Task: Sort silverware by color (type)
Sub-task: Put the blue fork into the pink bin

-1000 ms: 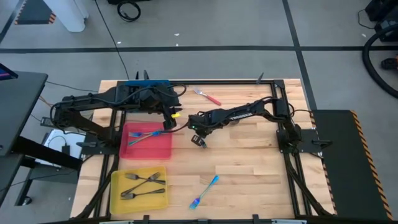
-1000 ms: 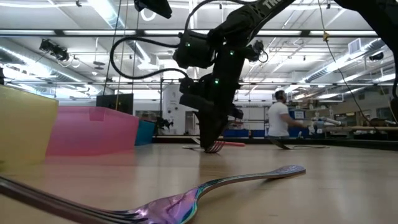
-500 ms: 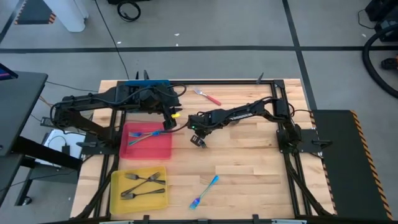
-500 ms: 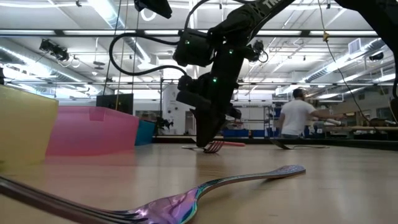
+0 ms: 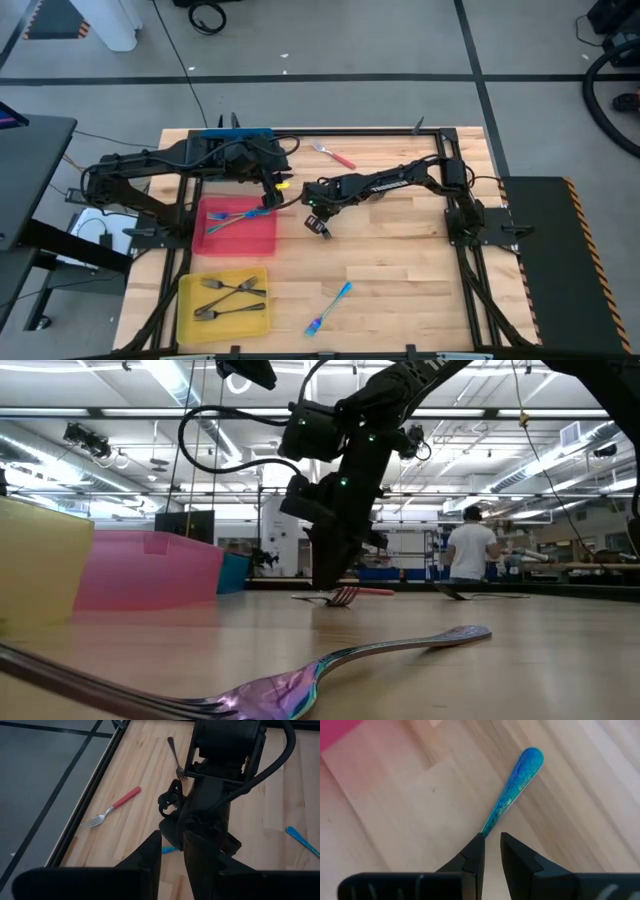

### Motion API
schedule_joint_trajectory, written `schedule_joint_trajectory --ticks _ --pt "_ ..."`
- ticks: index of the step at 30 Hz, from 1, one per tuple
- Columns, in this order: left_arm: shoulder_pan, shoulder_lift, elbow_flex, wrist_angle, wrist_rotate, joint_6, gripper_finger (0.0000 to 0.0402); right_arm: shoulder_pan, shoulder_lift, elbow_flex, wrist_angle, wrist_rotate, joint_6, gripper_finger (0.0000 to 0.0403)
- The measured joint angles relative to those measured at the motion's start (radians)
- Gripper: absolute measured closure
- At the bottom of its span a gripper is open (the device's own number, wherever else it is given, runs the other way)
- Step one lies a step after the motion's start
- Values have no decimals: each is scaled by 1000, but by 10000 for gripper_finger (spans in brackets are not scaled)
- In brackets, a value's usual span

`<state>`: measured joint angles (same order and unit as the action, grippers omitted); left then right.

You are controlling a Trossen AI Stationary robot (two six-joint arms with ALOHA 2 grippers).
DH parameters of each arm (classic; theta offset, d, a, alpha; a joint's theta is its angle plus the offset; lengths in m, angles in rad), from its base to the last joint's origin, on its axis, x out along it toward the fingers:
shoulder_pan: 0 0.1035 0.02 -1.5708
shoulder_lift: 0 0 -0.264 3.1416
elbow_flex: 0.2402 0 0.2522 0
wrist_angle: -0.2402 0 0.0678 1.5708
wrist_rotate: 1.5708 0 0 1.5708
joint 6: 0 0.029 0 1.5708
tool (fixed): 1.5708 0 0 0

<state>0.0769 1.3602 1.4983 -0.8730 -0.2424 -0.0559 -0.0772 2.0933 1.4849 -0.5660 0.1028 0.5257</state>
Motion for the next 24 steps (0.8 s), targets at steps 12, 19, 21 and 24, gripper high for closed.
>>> schedule_joint_trajectory --ticks 12,19,21,24 --pt "0 0 0 0 0 16 322 38 13 0 26 13 51 333" --pt "0 0 0 0 0 16 322 36 14 0 11 69 49 336" --pt "0 0 0 0 0 16 322 37 14 0 14 68 49 336" --pt "0 0 0 0 0 16 322 38 14 0 15 68 51 336"
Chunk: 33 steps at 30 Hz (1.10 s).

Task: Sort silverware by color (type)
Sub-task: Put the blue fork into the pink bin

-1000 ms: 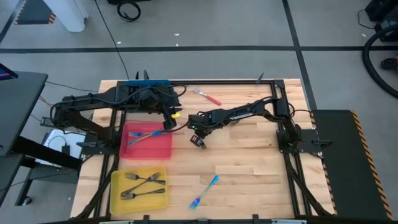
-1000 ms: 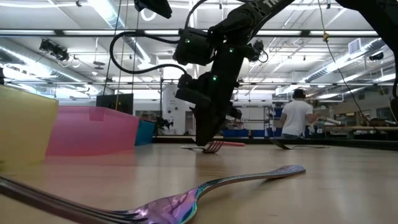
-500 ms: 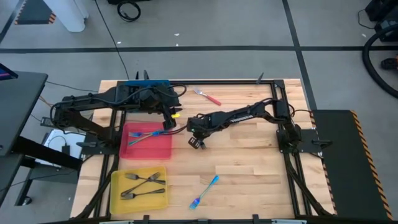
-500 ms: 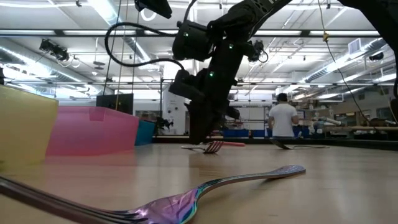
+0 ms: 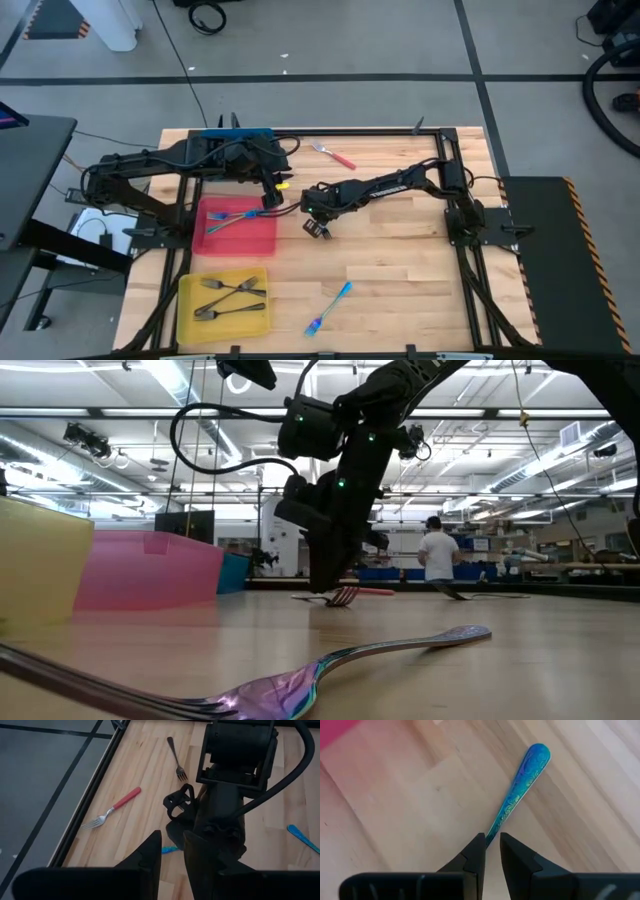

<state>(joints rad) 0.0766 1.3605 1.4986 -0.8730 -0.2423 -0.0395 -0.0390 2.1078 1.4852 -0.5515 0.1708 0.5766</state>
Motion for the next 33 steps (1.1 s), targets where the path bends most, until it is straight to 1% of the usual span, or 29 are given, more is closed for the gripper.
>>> schedule_joint_trajectory --ticks 6,15,19,29,33 --pt "0 0 0 0 0 0 322 3 0 0 22 -19 0 337" --pt "0 0 0 1 1 0 322 4 54 6 54 -3 -2 337" --pt "0 0 0 -1 1 0 322 5 57 4 56 -4 -26 337" --pt "0 0 0 -4 0 1 322 6 -5 -4 53 -21 -46 337" --pt "0 0 0 -4 0 0 322 6 -8 -3 45 -13 -45 337"
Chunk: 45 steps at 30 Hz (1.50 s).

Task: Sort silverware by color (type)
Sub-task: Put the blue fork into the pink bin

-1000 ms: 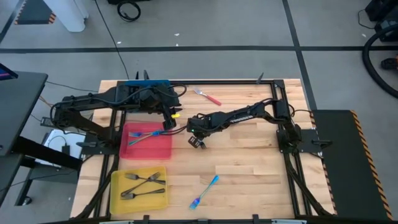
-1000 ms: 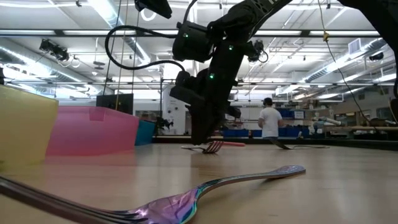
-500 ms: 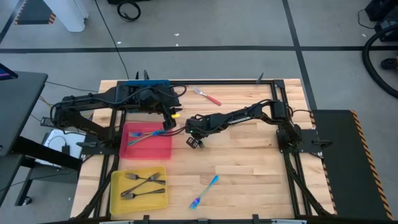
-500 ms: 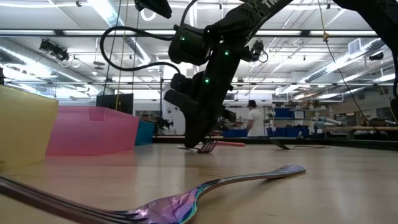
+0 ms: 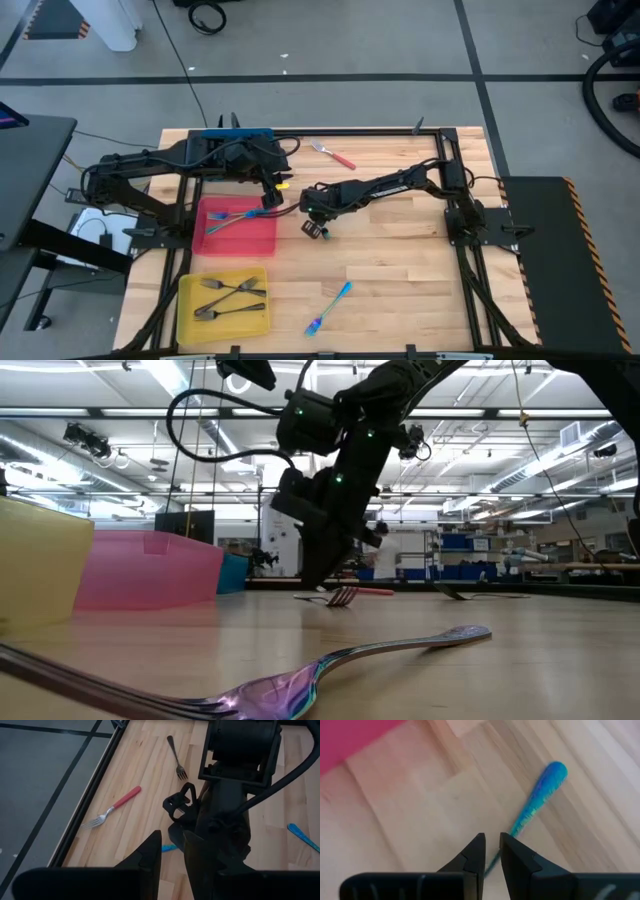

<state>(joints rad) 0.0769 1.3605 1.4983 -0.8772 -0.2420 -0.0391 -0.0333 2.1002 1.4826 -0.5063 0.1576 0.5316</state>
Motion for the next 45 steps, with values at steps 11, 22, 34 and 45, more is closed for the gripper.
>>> schedule_joint_trajectory --ticks 11,22,34,45 --pt "0 0 0 0 0 0 322 0 5 0 -28 37 16 337" --pt "0 0 0 1 -1 0 322 1 39 5 -12 33 19 337" --pt "0 0 0 0 0 0 322 1 34 3 -8 19 -26 337" --pt "0 0 0 -3 0 1 322 4 -32 0 -104 -34 -60 317"
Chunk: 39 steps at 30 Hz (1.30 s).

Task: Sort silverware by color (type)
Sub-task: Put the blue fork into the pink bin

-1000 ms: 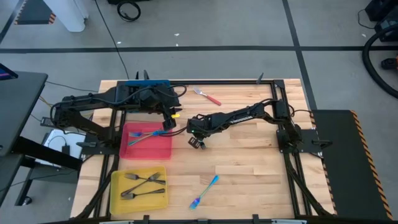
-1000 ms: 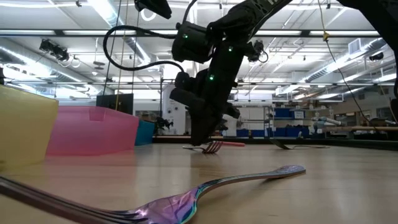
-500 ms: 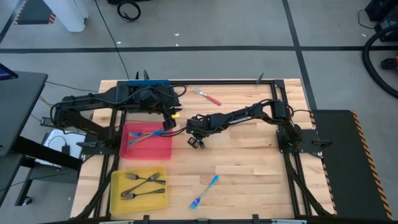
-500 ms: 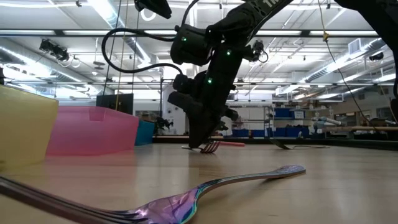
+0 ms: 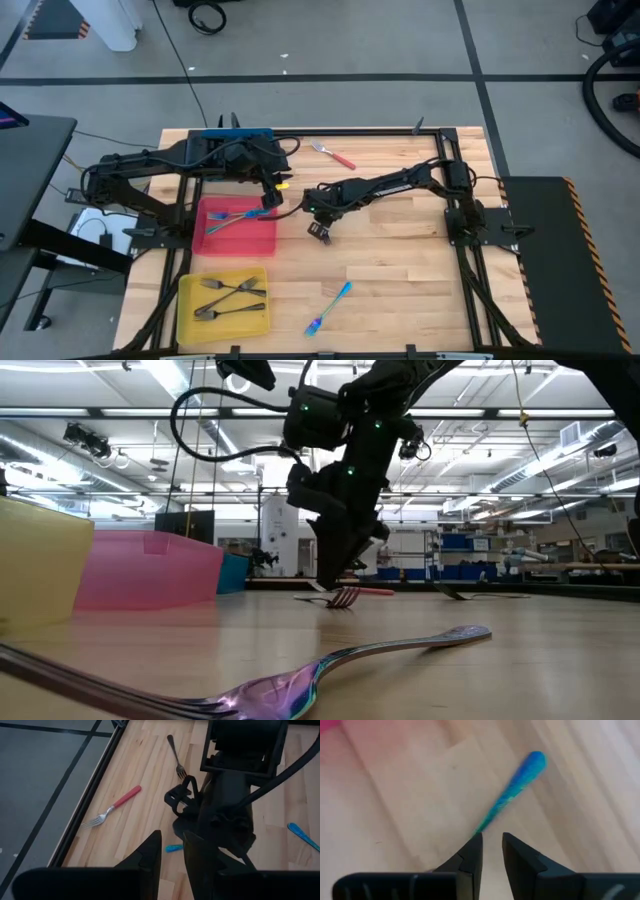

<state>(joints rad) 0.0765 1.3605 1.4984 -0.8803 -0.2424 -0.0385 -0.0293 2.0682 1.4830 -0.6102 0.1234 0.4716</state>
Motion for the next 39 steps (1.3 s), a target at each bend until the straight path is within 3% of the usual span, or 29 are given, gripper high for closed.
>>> schedule_joint_trajectory --ticks 13,28,32,39 --pt "0 0 0 -1 0 1 322 22 16 2 69 67 60 260" --pt "0 27 0 -7 0 1 322 21 72 3 75 49 71 262" --pt "0 48 0 -8 0 2 322 22 80 6 58 60 57 285" --pt "0 59 -1 -13 0 25 322 23 86 7 36 67 -23 388"
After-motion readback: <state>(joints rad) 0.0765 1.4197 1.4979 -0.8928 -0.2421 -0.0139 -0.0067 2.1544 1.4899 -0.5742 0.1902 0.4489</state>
